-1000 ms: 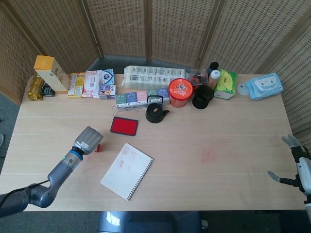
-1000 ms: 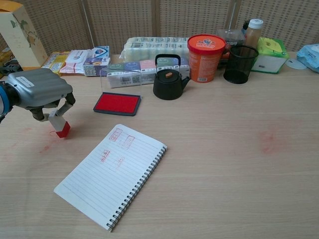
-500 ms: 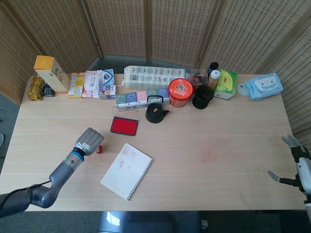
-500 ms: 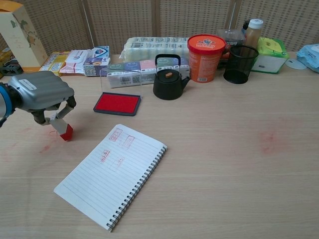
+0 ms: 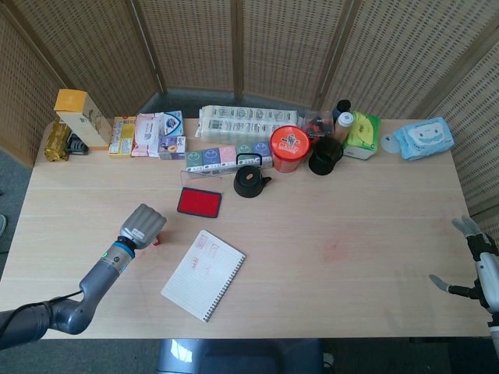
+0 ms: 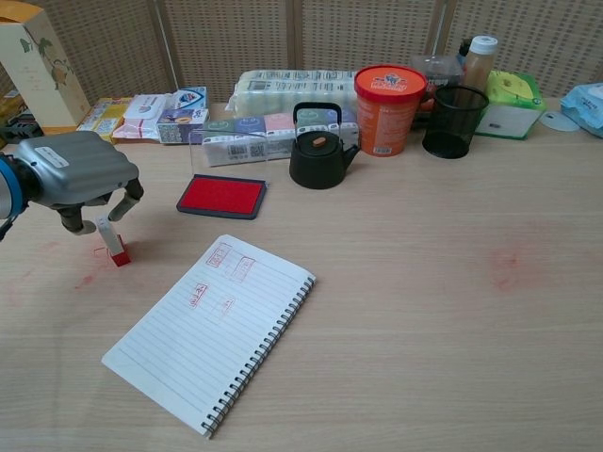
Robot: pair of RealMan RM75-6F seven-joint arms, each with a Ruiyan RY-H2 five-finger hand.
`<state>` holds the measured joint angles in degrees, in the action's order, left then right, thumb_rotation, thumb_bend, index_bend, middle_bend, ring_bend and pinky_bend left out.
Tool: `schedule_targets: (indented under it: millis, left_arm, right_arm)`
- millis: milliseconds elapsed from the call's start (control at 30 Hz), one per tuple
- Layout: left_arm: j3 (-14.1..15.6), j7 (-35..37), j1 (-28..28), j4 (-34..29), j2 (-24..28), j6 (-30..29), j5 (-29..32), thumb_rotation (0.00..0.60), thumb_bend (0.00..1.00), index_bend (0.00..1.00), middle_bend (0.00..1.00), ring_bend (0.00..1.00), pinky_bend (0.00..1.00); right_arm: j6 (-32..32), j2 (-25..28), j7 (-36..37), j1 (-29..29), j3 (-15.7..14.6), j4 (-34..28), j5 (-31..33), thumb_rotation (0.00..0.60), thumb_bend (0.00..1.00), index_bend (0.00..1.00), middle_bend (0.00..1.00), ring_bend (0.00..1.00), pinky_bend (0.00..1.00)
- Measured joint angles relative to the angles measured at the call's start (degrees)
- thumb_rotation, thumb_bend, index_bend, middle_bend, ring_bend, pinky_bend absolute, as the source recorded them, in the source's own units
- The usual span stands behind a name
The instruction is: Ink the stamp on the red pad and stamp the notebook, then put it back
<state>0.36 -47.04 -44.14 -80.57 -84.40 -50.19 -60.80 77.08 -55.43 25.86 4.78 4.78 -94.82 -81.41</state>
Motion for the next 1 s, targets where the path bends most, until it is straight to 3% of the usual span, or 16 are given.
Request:
schedule_targets:
  millis: [333,467,500,567,667,733,833,1000]
  left_arm:
    - [-0.12,-0.64,0.07,-2.96,2.16,-2.26,0.59,0.600,0.22,0.54,1.00,1.00,1.00]
    - [-0.62,0.86,1.01,-7.33,5.58,-5.33,-0.76,0.600,0.18,0.41,0.98,0.99,0.99]
    - [-0.73,1.54,1.38,-8.61,6.58,-6.23,-1.30,0.600,0.17,0.37,0.92,0.94,0.96]
    - [-0.91,3.94,2.54,-12.02,9.36,-8.35,-2.71,0.600,0.14,0.21,0.59,0.64,0.75]
    - [-0.87,8.95,5.09,-17.56,14.24,-11.74,-5.00,0.600,0.09,0.04,0.22,0.26,0.46]
    - [-0.60,12.32,7.15,-20.91,17.36,-13.97,-6.43,0.600,0.08,0.00,0.09,0.12,0.35]
    - [0.38,17.39,11.31,-25.47,22.02,-17.88,-8.37,0.600,0.07,0.00,0.00,0.01,0.24]
    - [3.10,26.27,19.04,-28.87,25.27,-24.68,-12.25,0.600,0.07,0.00,0.00,0.00,0.16]
  right_arm:
    - [0.25,0.08,-0.11,-0.06,-0.13,-0.23,-0.39,0.600,0.08,0.00,0.00,0.00,0.00]
    - [0.72,0.20,-0.16,-0.21,-0.26,-0.51,-0.80,0.600,0.08,0.00,0.00,0.00,0.00]
    - [0.86,0.23,-0.17,-0.27,-0.28,-0.55,-0.88,0.600,0.08,0.00,0.00,0.00,0.00]
    - [1.05,0.22,-0.18,-0.33,-0.27,-0.52,-0.91,0.600,0.08,0.00,0.00,0.00,0.00]
    - [1.55,0.01,-0.31,-0.41,-0.08,-0.15,-0.83,0.600,0.07,0.00,0.00,0.00,0.00]
    - [2.15,-0.33,-0.83,-0.53,0.14,0.20,-0.67,0.600,0.06,0.00,0.00,0.00,0.00]
    - [3.22,-0.94,-2.02,-0.76,0.54,0.61,-0.32,0.600,0.04,0.00,0.00,0.00,0.00]
    - [4.64,-1.69,-3.79,-1.24,0.97,0.81,0.08,0.600,0.05,0.00,0.00,0.00,0.00]
